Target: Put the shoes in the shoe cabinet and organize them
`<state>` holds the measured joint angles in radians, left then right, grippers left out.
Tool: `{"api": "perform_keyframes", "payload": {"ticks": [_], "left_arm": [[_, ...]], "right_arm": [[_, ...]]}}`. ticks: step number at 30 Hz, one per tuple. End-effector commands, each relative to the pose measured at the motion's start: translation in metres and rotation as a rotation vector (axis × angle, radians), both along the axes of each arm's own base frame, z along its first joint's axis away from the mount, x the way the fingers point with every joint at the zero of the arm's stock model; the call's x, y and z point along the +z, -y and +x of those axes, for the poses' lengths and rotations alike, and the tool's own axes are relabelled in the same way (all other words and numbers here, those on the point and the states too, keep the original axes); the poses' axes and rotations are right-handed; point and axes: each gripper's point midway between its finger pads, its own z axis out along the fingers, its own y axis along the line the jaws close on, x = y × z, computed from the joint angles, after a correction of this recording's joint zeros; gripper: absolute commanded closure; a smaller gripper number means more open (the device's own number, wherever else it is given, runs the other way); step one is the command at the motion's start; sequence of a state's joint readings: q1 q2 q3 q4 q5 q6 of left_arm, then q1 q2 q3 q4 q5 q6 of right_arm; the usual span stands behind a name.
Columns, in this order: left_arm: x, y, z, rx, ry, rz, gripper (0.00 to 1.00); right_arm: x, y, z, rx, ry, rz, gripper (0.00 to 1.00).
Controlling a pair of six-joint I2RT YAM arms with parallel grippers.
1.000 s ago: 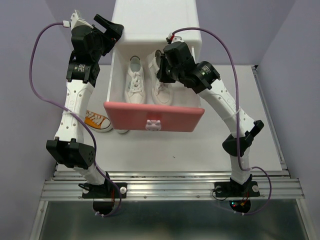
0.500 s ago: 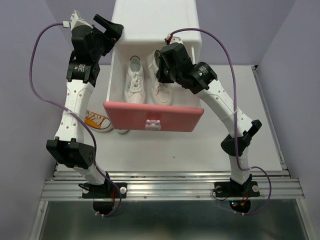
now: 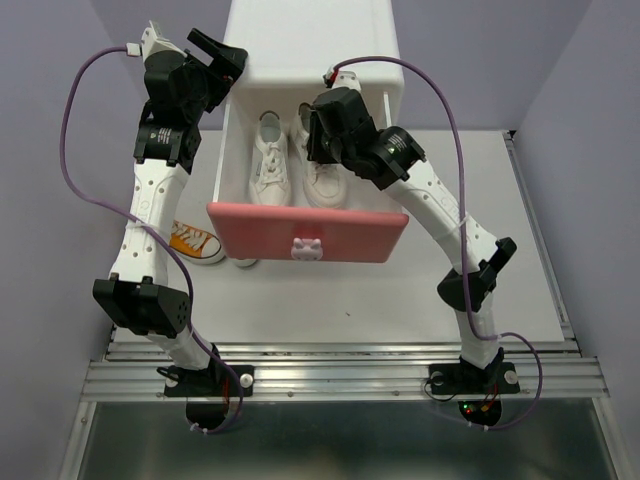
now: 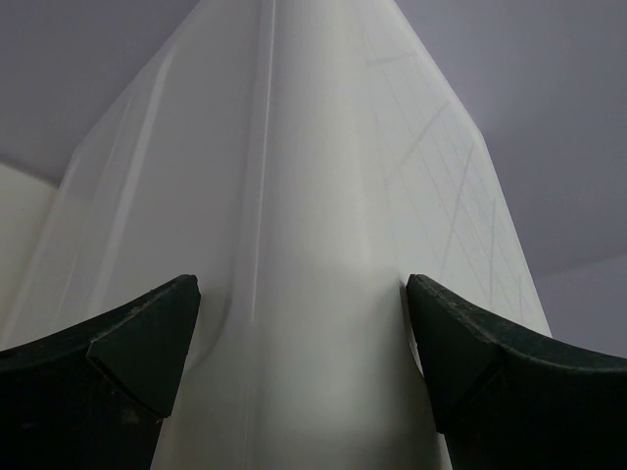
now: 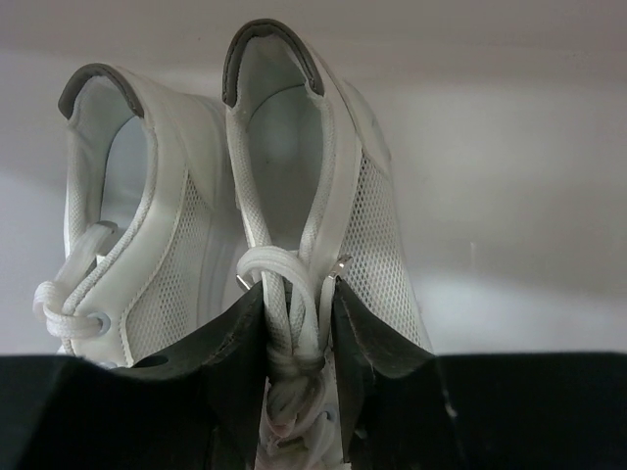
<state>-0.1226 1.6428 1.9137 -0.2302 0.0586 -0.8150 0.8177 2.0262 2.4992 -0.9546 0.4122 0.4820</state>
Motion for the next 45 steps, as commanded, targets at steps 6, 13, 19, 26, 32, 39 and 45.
{"api": "perform_keyframes", "payload": {"ticks": [6,13,19,26,32,39,45], "left_arm": [[-0.169,-0.039,-0.002,0.109,-0.513,0.202,0.04],[-0.167,-0.04,-0.002,0.107,-0.51,0.208,0.04],[-0.166,-0.04,-0.002,0.107,-0.506,0.207,0.04],[-0.161,-0.039,0.001,0.101,-0.494,0.211,0.04],[-0.161,-0.04,0.001,0.101,-0.494,0.215,0.04],[-0.161,-0.04,0.001,0.098,-0.492,0.222,0.04],[-0.162,-0.039,0.002,0.097,-0.494,0.221,0.04]], "right_arm": [[-0.003,-0.001,0.022,-0.036,0.04,0.002,0.61],[0.012,-0.007,0.018,0.0,0.064,0.056,0.51],[0.026,0.001,0.016,-0.002,0.11,0.047,0.39],[0.04,0.0,0.028,0.0,0.201,0.01,0.36],[0.034,-0.009,0.035,0.004,0.2,0.023,0.33],[0.023,-0.017,0.039,0.013,0.181,0.023,0.42],[0.029,-0.006,0.039,-0.032,0.187,0.02,0.77]]}}
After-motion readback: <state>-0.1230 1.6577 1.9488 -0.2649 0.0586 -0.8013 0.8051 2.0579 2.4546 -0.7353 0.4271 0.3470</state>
